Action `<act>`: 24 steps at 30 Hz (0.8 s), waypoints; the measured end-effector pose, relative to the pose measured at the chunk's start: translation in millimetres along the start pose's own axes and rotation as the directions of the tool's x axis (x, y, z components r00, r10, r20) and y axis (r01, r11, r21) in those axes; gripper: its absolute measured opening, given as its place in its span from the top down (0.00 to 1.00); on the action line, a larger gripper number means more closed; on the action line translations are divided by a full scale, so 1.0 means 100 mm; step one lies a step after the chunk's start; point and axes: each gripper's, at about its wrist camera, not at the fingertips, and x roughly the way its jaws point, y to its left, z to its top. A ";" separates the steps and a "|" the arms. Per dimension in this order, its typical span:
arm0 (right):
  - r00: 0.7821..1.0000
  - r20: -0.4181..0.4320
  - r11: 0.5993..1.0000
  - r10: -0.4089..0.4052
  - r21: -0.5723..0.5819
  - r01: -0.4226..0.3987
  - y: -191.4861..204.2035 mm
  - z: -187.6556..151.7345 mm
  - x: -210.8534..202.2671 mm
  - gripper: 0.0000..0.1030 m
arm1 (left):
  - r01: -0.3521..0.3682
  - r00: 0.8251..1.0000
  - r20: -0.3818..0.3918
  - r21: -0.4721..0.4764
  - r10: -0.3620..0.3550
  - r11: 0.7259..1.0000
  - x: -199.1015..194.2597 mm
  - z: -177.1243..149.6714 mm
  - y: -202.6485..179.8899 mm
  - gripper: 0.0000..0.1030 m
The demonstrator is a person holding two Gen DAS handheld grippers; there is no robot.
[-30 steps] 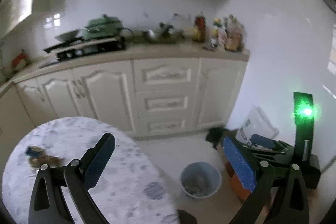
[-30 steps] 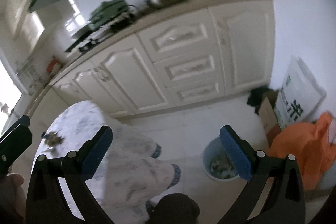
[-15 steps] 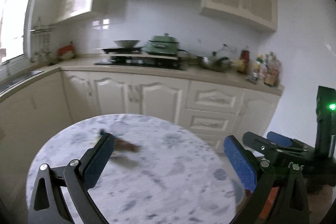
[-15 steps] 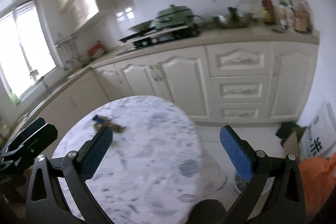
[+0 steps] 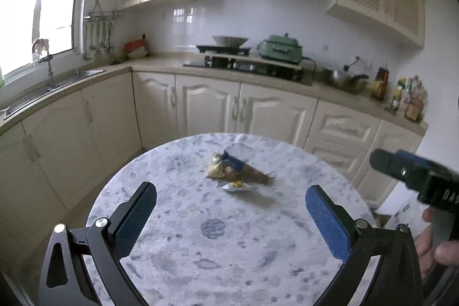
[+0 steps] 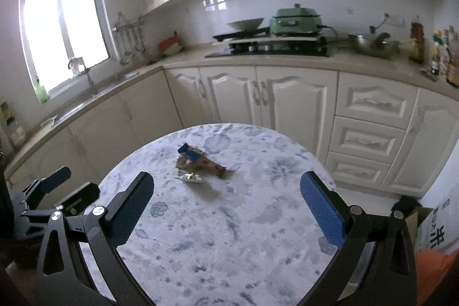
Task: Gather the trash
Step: 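Swing both grippers back toward the remaining trash on the table, then grasp the white-and-yellow packet with the left gripper while the right gripper grasps the blue-and-brown wrapper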
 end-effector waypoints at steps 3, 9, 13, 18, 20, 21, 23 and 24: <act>0.999 -0.029 1.000 0.017 -0.017 -0.018 0.02 0.08 0.19 0.00 | 0.005 0.999 -0.033 -0.013 -0.005 1.000 0.23 0.08 -0.02 0.01; 0.994 -0.096 0.999 0.049 -0.011 -0.050 -0.08 0.20 0.62 0.00 | -0.009 0.989 -0.144 -0.029 0.005 1.000 1.04 0.35 -0.09 0.01; 0.990 -0.133 0.999 0.049 0.015 -0.047 -0.24 0.22 0.87 0.00 | -0.033 0.975 -0.222 -0.041 0.023 0.999 1.78 0.55 -0.07 0.01; 0.981 -0.188 0.999 0.046 0.027 -0.042 -0.39 0.21 1.21 0.00 | -0.062 0.946 -0.320 -0.052 0.042 0.997 2.54 0.58 -0.04 0.01; 0.976 -0.214 0.999 0.043 0.015 -0.041 -0.40 0.20 1.37 0.00 | -0.064 0.939 -0.342 -0.056 0.041 0.996 2.77 0.56 -0.03 0.01; 0.972 -0.229 0.999 0.046 0.007 -0.045 -0.40 0.19 1.46 0.00 | -0.064 0.934 -0.356 -0.062 0.038 0.996 2.86 0.57 -0.02 0.05; 0.966 -0.252 0.998 0.053 -0.002 -0.055 -0.38 0.17 1.59 0.00 | -0.061 0.933 -0.358 -0.067 0.033 0.996 2.98 0.62 -0.01 0.06; 0.963 -0.262 0.998 0.055 -0.004 -0.058 -0.38 0.15 1.65 0.00 | -0.036 0.936 -0.352 -0.078 0.006 0.996 3.04 0.66 0.00 0.10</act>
